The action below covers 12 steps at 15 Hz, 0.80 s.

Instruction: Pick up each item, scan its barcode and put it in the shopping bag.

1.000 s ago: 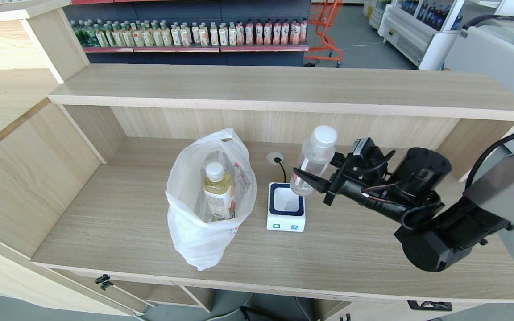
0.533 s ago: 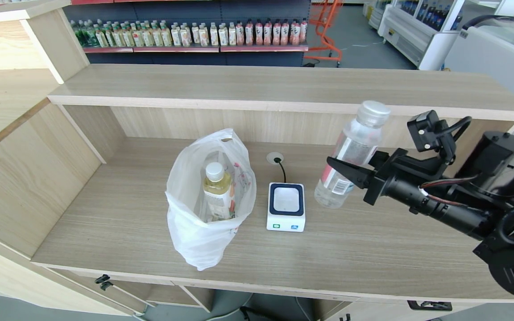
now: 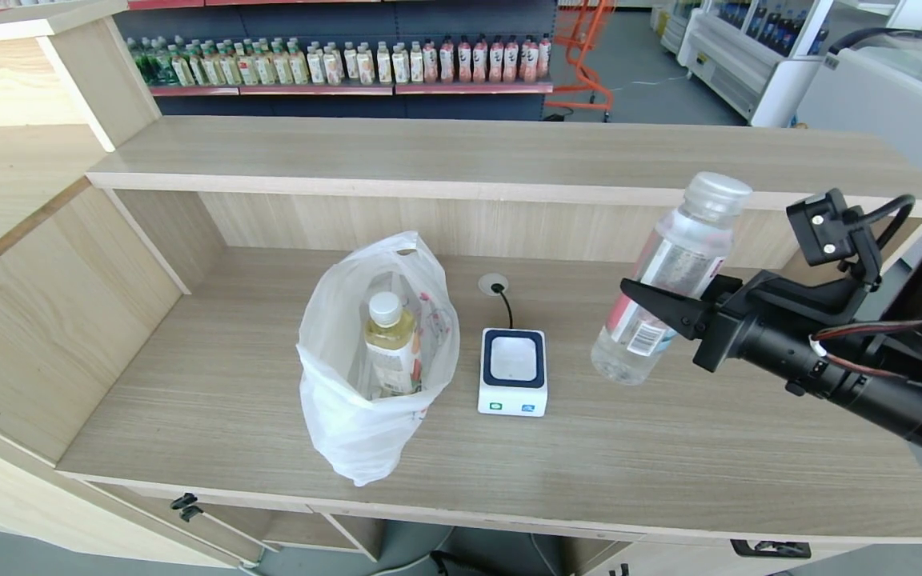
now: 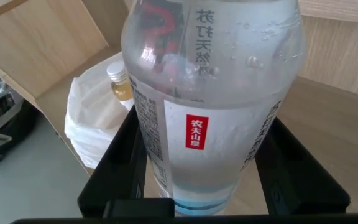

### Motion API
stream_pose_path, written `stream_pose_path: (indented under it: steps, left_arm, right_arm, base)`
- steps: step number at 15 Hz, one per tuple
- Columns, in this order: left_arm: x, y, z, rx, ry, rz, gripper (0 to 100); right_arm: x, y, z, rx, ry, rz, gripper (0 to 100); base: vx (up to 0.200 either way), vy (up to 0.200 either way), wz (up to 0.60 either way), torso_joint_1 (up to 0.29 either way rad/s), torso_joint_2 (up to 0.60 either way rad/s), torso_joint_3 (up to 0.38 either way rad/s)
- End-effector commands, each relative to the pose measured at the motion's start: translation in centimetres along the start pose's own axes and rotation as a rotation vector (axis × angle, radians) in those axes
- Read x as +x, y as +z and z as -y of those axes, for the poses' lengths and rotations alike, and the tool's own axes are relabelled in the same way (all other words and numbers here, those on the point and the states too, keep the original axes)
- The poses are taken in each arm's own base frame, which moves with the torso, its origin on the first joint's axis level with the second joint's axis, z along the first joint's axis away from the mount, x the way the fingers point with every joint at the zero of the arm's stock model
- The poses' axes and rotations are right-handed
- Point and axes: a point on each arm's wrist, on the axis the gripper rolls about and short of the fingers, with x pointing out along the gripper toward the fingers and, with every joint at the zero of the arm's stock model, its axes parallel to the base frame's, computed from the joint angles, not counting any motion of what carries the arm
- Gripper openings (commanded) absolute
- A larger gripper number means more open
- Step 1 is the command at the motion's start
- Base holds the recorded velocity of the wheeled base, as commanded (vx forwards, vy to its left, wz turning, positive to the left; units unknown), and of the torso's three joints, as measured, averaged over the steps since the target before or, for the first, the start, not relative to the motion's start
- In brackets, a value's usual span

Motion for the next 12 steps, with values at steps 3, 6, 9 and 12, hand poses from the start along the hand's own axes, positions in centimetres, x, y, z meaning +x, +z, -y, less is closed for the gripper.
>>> stream_pose_path:
  steps: [3, 6, 9, 12]
  left_arm:
    - [0.0, 0.0, 0.0, 0.000, 0.000, -0.001, 100]
    - [0.0, 0.0, 0.0, 0.000, 0.000, -0.001, 100]
    - [0.0, 0.0, 0.0, 0.000, 0.000, -0.001, 100]
    - [0.0, 0.0, 0.0, 0.000, 0.000, 0.000, 100]
  right_arm:
    - [0.2, -0.1, 0.1, 0.009, -0.001, -0.004, 0]
    - [1.3, -1.2, 0.6, 0.029, -0.005, -0.035, 0]
    - [4.0, -2.9, 2.0, 0.057, -0.040, -0.069, 0]
    - [6.8, -4.3, 3.2, 0.102, -0.095, -0.077, 0]
  base:
    - [0.000, 0.200, 0.00, -0.002, -0.01, 0.004]
    - [0.000, 0.200, 0.00, -0.001, 0.00, 0.002]
    - [0.000, 0.000, 0.00, 0.000, 0.00, 0.000]
    - [0.000, 0.000, 0.00, 0.000, 0.00, 0.000]
